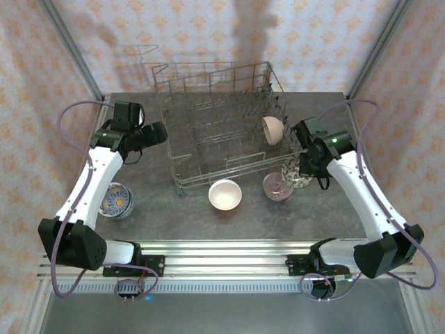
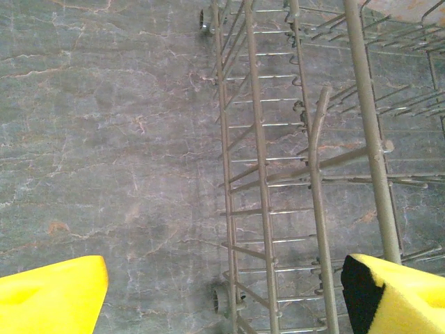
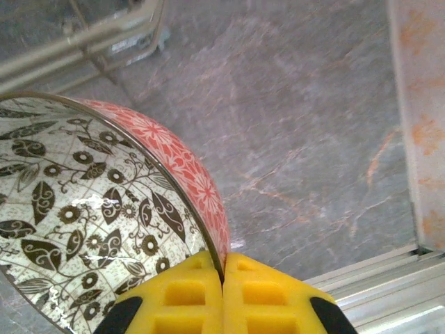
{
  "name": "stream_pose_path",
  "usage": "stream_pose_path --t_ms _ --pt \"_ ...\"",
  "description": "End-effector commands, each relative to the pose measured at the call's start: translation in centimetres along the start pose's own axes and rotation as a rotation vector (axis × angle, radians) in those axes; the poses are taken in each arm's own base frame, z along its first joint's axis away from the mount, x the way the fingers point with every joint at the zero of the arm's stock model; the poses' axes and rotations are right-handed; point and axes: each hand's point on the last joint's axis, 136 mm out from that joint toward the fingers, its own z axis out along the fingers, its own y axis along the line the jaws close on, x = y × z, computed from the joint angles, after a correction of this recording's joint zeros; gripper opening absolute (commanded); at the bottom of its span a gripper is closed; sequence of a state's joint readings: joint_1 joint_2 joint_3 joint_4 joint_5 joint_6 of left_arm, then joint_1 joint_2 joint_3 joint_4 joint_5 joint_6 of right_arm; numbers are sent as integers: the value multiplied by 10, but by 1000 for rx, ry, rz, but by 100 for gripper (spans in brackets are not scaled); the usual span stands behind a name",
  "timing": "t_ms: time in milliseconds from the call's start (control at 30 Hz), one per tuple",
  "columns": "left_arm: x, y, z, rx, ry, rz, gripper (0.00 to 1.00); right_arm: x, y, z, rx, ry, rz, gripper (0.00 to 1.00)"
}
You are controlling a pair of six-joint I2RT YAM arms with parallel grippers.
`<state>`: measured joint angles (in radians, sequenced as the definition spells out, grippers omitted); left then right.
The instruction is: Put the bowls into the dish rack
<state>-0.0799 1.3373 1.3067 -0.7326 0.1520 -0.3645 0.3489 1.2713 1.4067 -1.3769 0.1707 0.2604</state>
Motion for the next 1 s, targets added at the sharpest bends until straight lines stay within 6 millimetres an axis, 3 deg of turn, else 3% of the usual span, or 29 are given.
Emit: stream_pose_path --t_ms 0,167,267,433,533,700,800,967 --pt "-14 -17 0 52 -38 16 89 -14 -27 -32 77 -95 0 0" --pt "-14 -14 -1 37 -44 21 89 -50 -27 -58 80 -200 18 0" --pt "-13 -11 0 23 -41 21 89 -87 -16 -68 87 -291 20 0" --pt "-14 -8 -3 13 -48 15 89 -145 26 -80 193 -411 -99 0" --pt "-14 -5 -3 10 -49 7 89 -169 50 -77 236 -438 -142 0" --pt "-11 4 0 -10 -23 -18 89 -194 77 -68 318 -479 -171 0" --pt "-9 10 1 -18 -14 -26 89 -202 99 -60 350 -498 -205 0" --pt "-8 20 1 -31 -15 -49 89 -209 119 -47 454 -495 -255 0"
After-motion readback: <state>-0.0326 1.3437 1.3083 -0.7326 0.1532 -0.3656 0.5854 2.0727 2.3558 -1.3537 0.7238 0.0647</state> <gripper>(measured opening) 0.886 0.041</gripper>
